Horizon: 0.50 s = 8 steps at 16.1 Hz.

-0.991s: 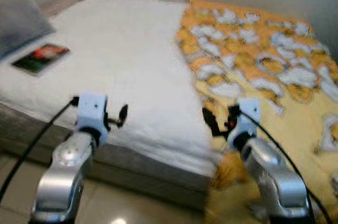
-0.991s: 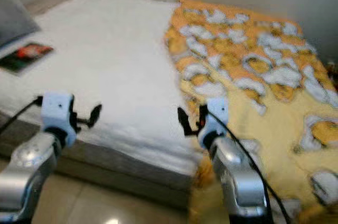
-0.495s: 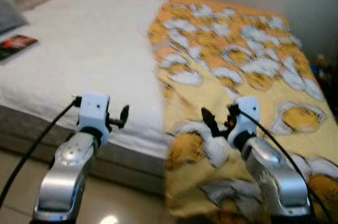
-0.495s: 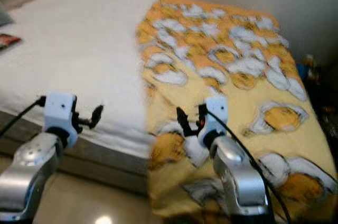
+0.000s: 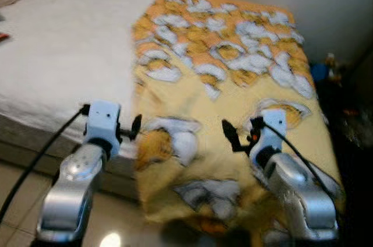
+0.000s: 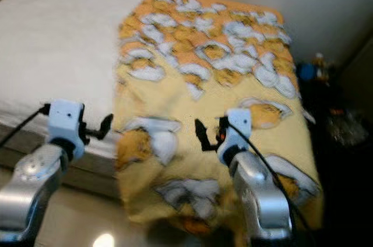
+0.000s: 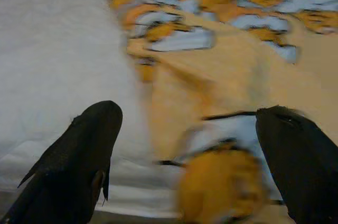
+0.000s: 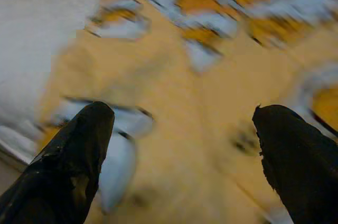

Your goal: Clean up the room

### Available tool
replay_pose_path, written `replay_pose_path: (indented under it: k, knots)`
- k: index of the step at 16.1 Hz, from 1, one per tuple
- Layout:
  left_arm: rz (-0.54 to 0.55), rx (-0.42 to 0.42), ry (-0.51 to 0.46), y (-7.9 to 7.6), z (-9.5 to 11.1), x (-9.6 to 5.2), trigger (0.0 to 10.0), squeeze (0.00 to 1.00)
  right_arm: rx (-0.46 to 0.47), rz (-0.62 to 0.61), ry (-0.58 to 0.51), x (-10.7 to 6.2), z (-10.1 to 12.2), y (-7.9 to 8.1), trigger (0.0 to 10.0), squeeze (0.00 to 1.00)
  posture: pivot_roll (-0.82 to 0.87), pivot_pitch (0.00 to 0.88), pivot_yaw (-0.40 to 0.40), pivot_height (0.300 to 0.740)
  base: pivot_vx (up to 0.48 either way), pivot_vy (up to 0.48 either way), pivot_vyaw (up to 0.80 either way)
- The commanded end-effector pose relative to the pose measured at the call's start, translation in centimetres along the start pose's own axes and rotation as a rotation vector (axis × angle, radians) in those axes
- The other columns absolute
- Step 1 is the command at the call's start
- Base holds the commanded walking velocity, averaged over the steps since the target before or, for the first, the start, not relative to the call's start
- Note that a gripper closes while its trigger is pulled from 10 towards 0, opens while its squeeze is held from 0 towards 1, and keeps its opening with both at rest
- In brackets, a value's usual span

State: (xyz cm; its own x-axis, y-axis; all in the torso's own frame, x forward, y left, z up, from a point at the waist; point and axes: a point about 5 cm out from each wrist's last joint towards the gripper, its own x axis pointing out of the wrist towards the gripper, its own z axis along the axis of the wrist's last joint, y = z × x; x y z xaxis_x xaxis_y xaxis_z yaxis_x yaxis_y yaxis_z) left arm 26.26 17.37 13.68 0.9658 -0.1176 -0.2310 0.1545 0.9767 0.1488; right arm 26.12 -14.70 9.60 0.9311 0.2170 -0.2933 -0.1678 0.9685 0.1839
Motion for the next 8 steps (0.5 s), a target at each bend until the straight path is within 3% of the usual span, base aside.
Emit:
replay_pose_path:
  k: [1,2,3,4,6,7,8]
  knots:
    - [-0.013,0.006,-0.016,-0.3,0.5,0.1,10.0,1.00,-0.001,-0.055,0.003,-0.1,-0.3,-1.1,10.0,1.00,-0.08,0.000,-0.028,0.740,0.000,0.000,0.00]
    - [-0.012,0.015,-0.023,-0.3,0.8,0.2,10.0,1.00,-0.015,-0.052,0.006,-0.1,-0.5,-1.0,10.0,0.23,-0.08,0.000,-0.019,0.740,0.000,0.000,0.00]
    - [0.000,0.008,-0.030,-0.1,0.9,0.1,10.0,1.00,-0.015,-0.041,0.002,0.0,-0.4,-0.8,10.0,0.05,-0.09,0.000,-0.006,0.740,0.000,0.000,0.00]
    - [0.025,-0.016,-0.040,0.1,0.9,0.1,10.0,1.00,-0.012,-0.022,-0.004,0.1,-0.2,-0.4,10.0,0.00,-0.09,0.000,0.007,0.740,0.000,0.000,0.00]
    - [0.042,-0.003,-0.036,0.4,0.4,-0.1,10.0,1.00,-0.017,0.000,-0.006,0.4,-0.1,0.2,10.0,0.00,-0.10,0.000,0.020,0.740,0.000,0.000,0.00]
    - [0.041,0.001,-0.026,0.3,0.2,-0.1,10.0,0.85,-0.036,0.009,-0.001,0.4,-0.1,0.3,10.0,0.00,-0.10,0.000,0.020,0.740,0.000,0.000,0.00]
    - [0.026,0.020,-0.023,0.1,-0.1,0.0,10.0,0.82,-0.073,0.020,0.005,0.6,-0.1,0.5,10.0,0.00,-0.09,0.000,0.012,0.740,0.000,0.000,0.00]
